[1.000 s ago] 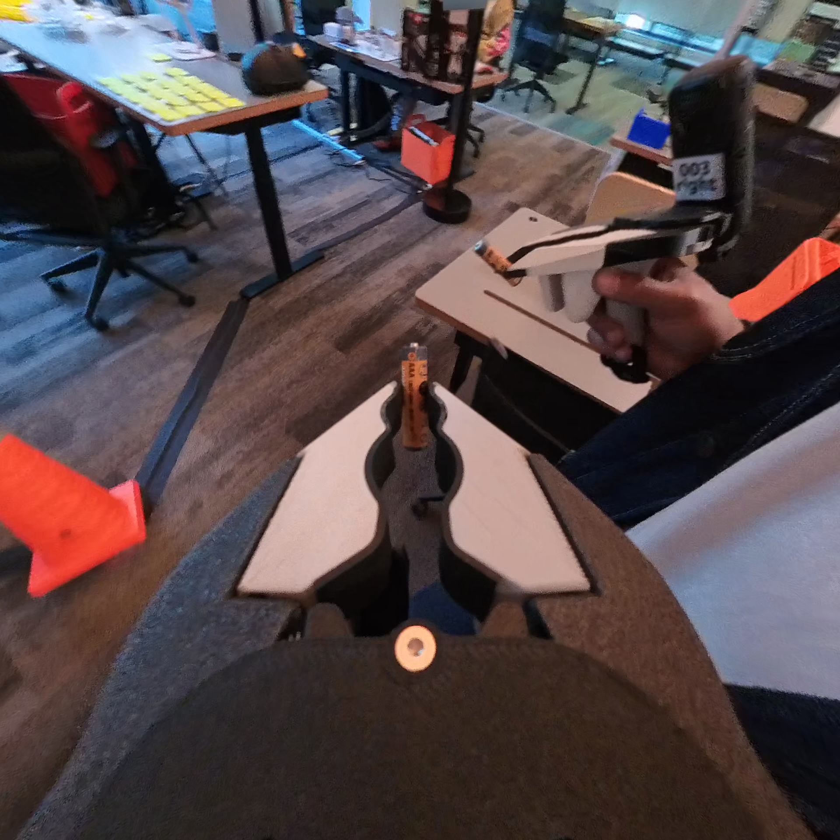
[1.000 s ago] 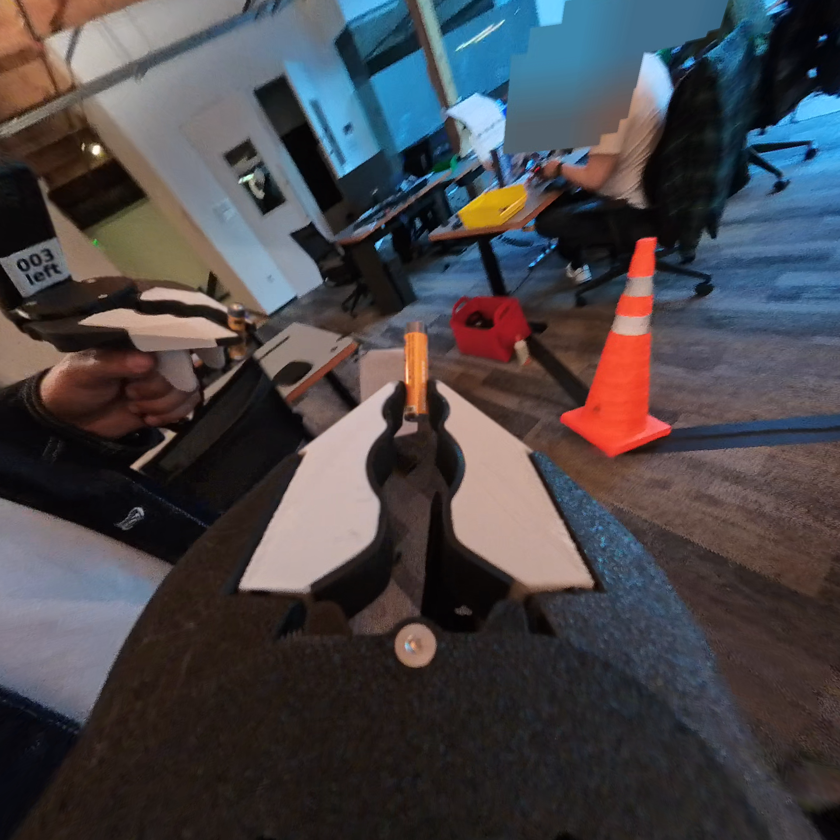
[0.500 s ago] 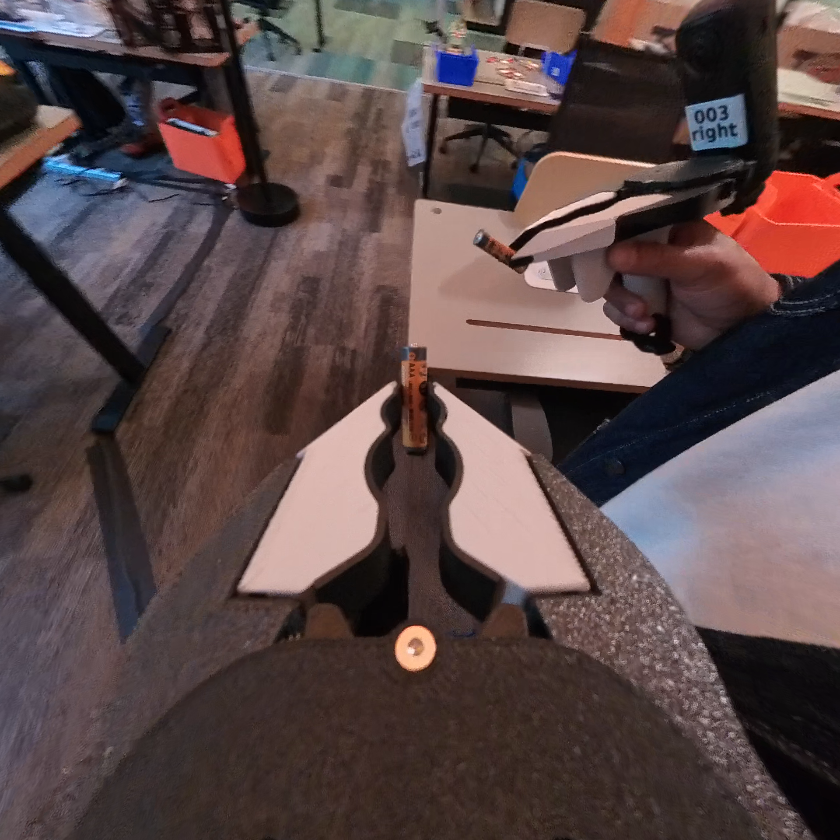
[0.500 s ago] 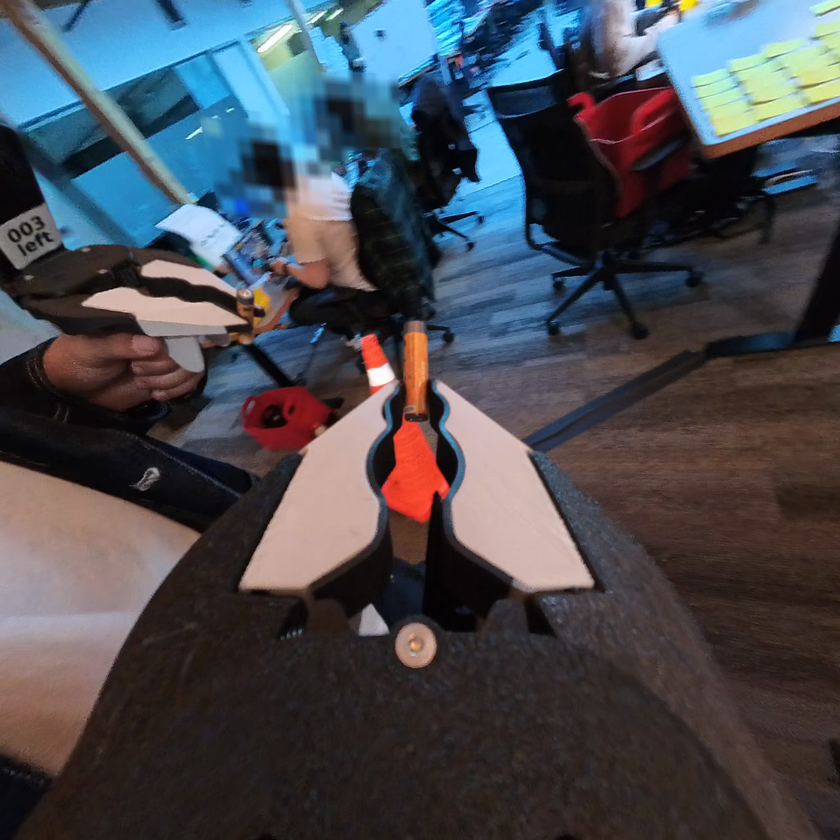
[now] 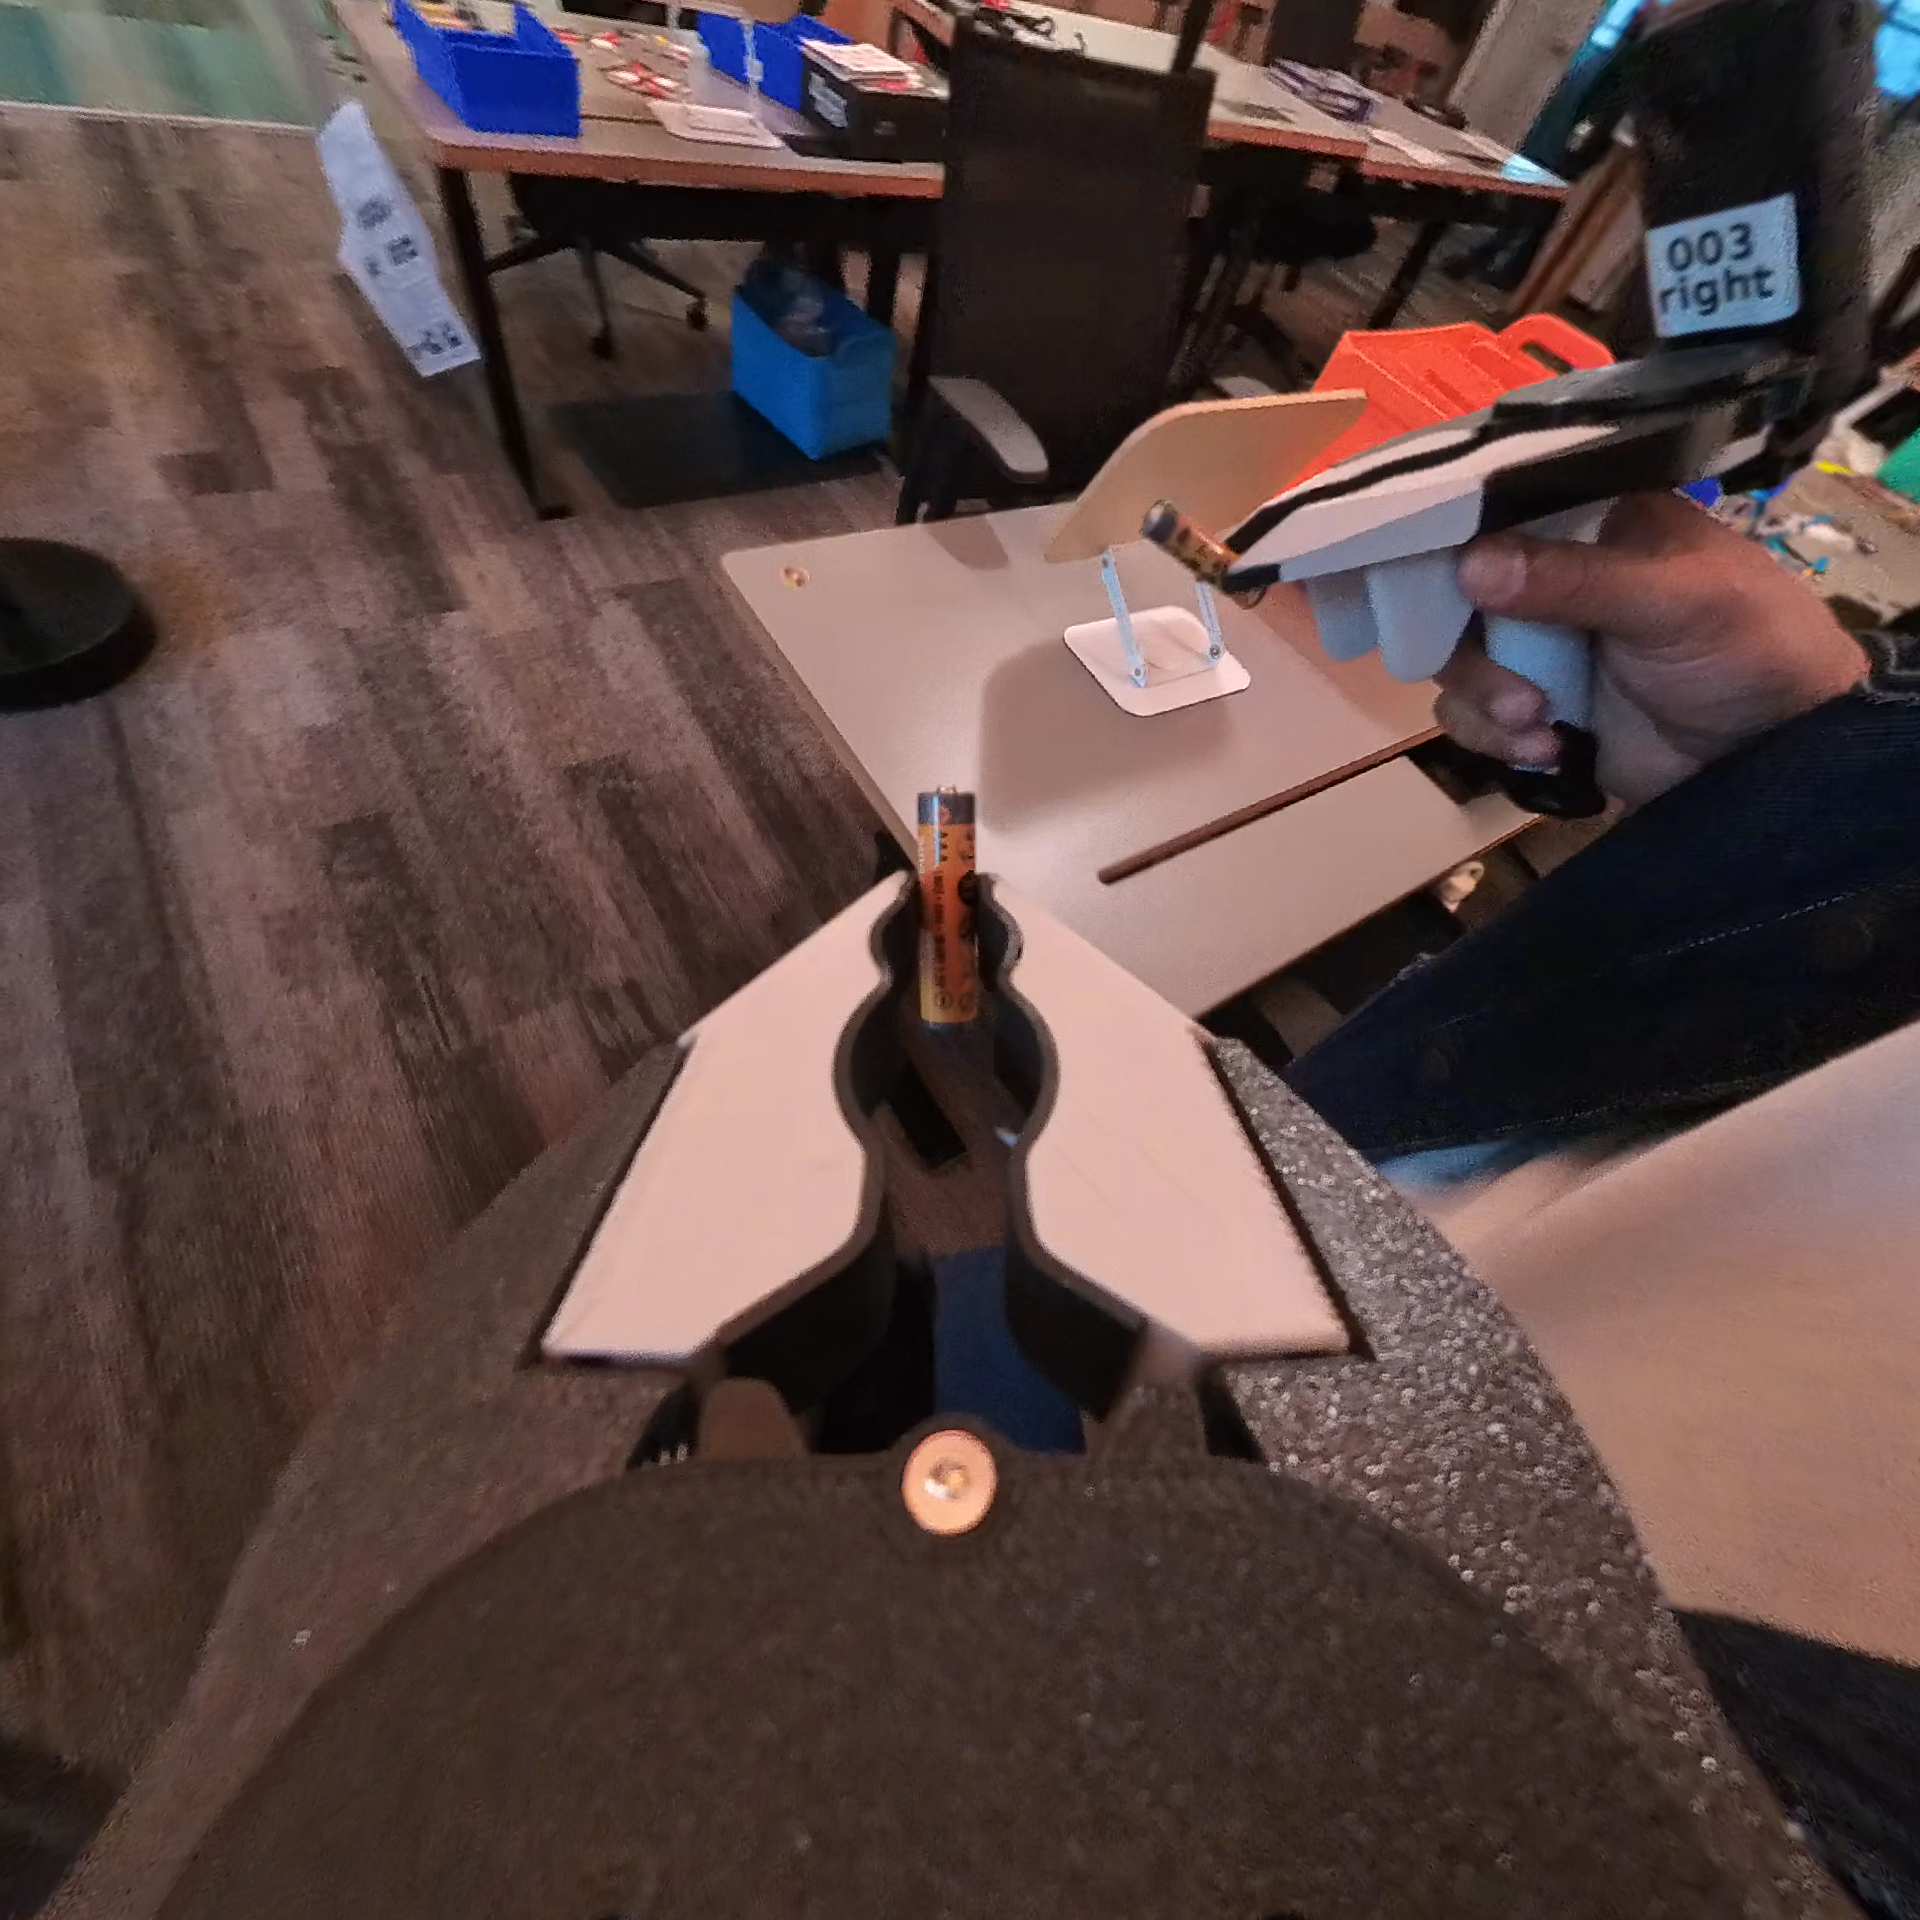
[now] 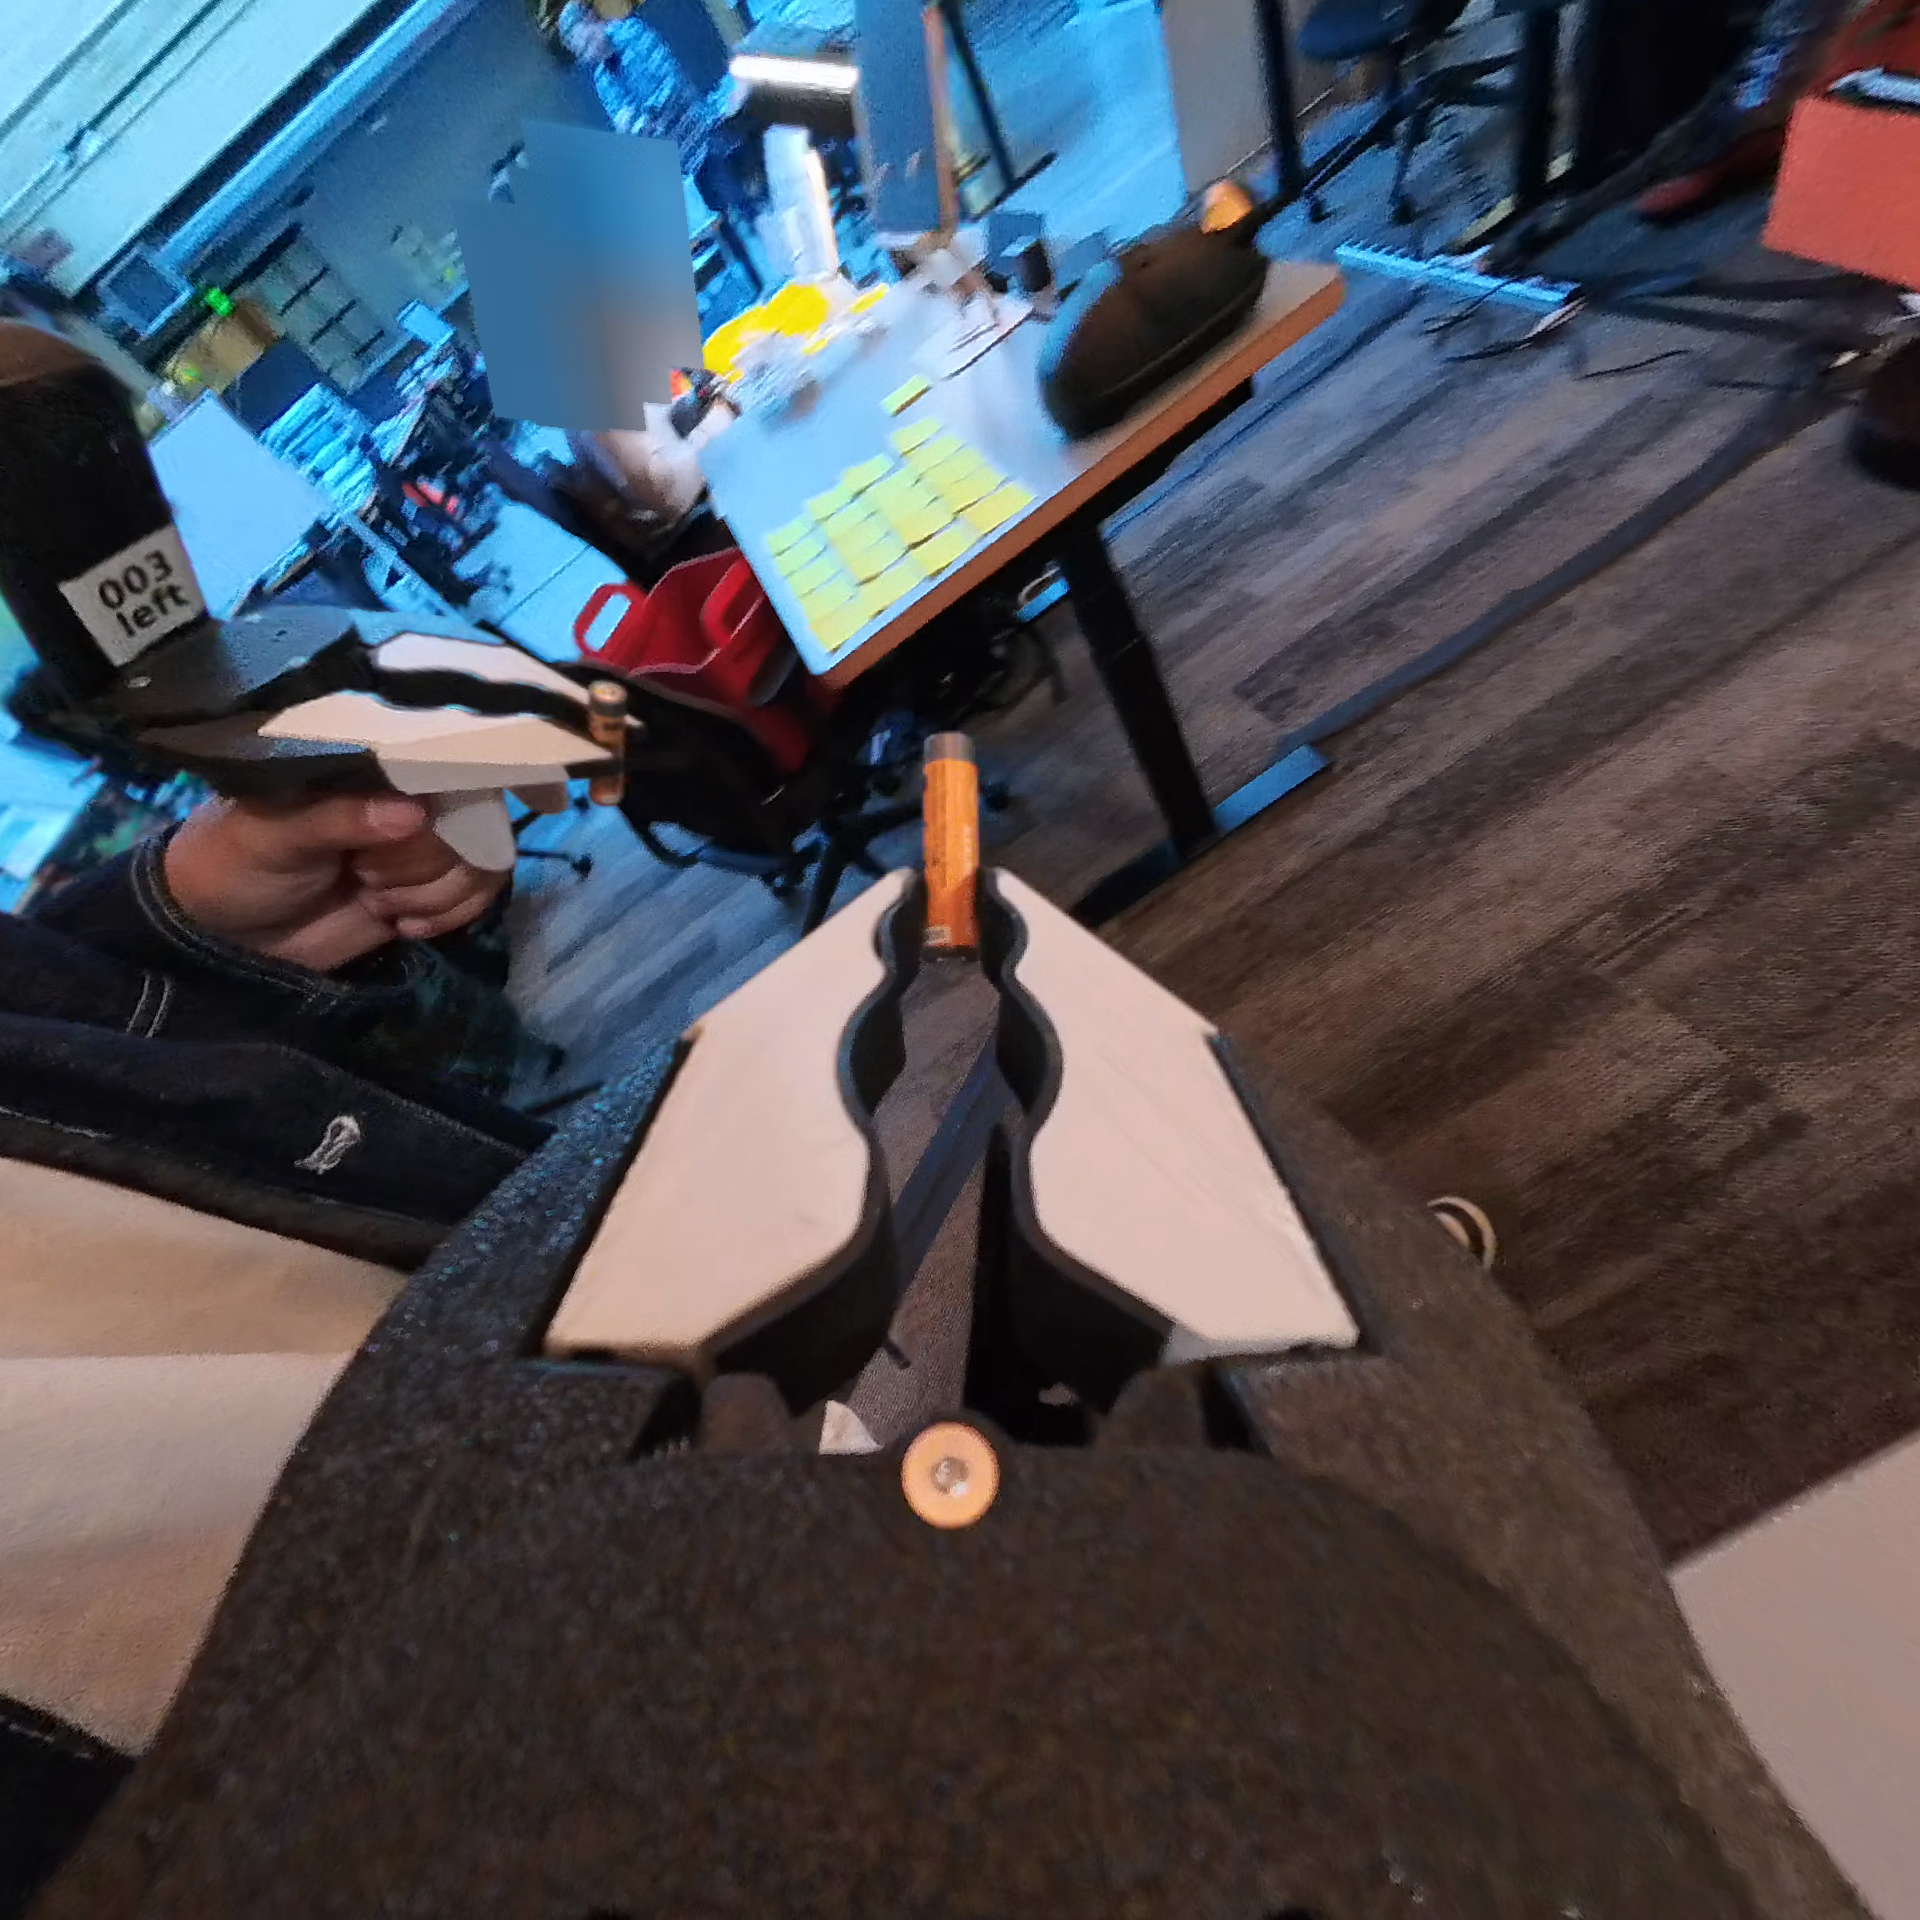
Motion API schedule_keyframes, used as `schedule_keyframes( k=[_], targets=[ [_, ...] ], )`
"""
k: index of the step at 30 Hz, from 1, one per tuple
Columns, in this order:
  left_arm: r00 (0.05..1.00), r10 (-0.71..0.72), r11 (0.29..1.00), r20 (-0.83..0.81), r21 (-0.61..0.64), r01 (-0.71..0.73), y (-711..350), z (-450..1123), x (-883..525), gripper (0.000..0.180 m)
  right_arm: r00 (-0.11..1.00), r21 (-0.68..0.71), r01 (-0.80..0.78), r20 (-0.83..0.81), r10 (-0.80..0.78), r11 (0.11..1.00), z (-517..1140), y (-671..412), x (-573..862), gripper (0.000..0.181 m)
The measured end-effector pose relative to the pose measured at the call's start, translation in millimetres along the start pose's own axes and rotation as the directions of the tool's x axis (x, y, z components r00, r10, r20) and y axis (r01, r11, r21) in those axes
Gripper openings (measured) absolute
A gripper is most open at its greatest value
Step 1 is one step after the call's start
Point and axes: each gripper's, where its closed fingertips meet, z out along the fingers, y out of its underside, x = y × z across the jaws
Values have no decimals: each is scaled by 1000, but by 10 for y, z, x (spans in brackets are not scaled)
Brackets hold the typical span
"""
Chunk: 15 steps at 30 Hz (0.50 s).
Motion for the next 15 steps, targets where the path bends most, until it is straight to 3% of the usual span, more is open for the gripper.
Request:
schedule_keyframes(
  k=[6, 15],
  targets=[
    [993, 33, 998, -114, -56, -40, -1022, 1411, -1533, 9, 998, 58, -50, -43, 53, 997, 945, -1246, 1581, 9],
    [967, 134, 988, -219, -46, -148, -2852, 3399, -3629, 9, 992, 126, 44, -125, -28, 991, 1960, -3514, 3711, 9]
  ],
)
